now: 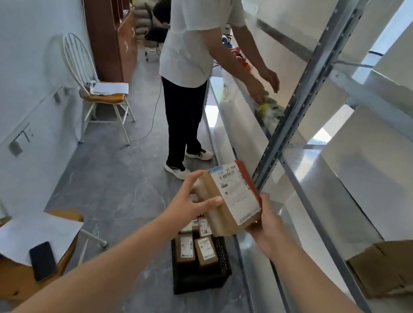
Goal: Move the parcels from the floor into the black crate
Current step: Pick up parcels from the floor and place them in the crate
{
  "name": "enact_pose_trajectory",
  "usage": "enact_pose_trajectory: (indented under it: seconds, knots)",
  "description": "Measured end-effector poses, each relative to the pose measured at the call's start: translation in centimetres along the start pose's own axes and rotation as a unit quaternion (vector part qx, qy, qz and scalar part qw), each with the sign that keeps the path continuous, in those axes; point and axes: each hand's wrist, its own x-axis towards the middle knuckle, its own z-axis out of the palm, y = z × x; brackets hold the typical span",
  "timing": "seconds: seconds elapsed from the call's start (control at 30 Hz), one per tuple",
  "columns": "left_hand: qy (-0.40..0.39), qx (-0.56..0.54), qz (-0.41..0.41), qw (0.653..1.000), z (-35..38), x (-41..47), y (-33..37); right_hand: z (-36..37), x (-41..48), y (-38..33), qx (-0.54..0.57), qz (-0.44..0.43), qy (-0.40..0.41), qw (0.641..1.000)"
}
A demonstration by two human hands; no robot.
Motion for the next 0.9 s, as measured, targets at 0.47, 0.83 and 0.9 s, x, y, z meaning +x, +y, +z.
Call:
enact_pose_trajectory:
  seconds: [0.47,0.83,0.9]
  knots:
    - [0.135,-0.136,-0.127,0.973,-3.9,4.8,-4.5,3.7,7.5,1.5,-0.101,0.063,-0.065,0.991]
    - [0.201,0.004,-0.210,0.957,-3.0,15.0,-9.0,0.8,23.1,1.5,-0.164,0.085,-0.029,0.982]
    - [0.210,0.022,-0.226,0.951,-2.4,16.8,-10.7,-0.3,25.8,2.1,-0.178,0.114,-0.034,0.977]
